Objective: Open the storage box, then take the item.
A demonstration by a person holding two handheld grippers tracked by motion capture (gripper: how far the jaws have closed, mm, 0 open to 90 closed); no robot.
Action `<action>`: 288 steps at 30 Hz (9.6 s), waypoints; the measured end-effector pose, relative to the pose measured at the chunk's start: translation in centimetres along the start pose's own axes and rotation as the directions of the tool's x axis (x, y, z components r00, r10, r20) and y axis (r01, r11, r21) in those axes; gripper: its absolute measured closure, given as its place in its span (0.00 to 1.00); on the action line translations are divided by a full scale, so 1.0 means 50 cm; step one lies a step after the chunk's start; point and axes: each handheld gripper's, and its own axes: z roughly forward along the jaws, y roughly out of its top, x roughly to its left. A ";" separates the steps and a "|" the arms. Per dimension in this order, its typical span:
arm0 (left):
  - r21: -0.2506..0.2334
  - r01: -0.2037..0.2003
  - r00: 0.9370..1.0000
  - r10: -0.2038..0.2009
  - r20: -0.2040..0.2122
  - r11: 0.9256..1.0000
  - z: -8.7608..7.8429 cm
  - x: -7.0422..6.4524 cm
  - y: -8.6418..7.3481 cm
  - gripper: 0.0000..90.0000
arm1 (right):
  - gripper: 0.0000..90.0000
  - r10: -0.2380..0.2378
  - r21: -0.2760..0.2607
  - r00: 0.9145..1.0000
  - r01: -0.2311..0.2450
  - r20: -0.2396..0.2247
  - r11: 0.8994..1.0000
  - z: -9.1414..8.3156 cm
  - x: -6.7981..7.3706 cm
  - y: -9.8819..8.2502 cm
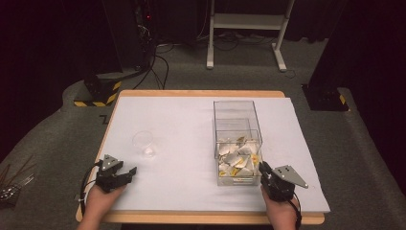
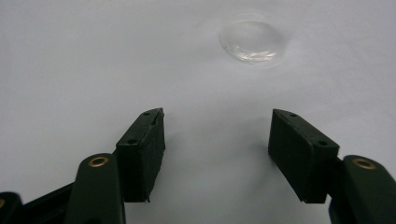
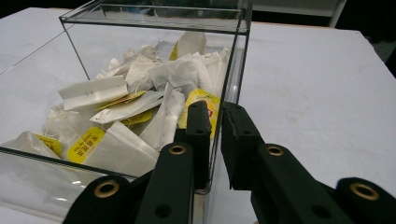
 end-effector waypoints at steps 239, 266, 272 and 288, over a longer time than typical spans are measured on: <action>-0.213 -0.310 0.825 0.374 0.423 0.926 0.092 -0.562 0.258 0.98 | 0.52 -0.070 0.227 0.997 0.063 0.024 0.972 0.097 -0.155 -0.058; -0.347 -0.176 0.848 0.321 0.422 0.921 0.044 -0.512 0.280 1.00 | 0.52 -0.069 0.231 0.997 0.061 0.029 0.971 0.098 -0.154 -0.058; -0.373 -0.149 0.854 0.309 0.417 0.916 0.030 -0.502 0.284 1.00 | 0.52 -0.068 0.236 0.997 0.059 0.030 0.970 0.099 -0.153 -0.057; -0.434 -0.104 0.862 0.299 0.410 0.895 -0.009 -0.483 0.302 1.00 | 0.52 -0.071 0.236 0.997 0.062 0.031 0.970 0.099 -0.153 -0.058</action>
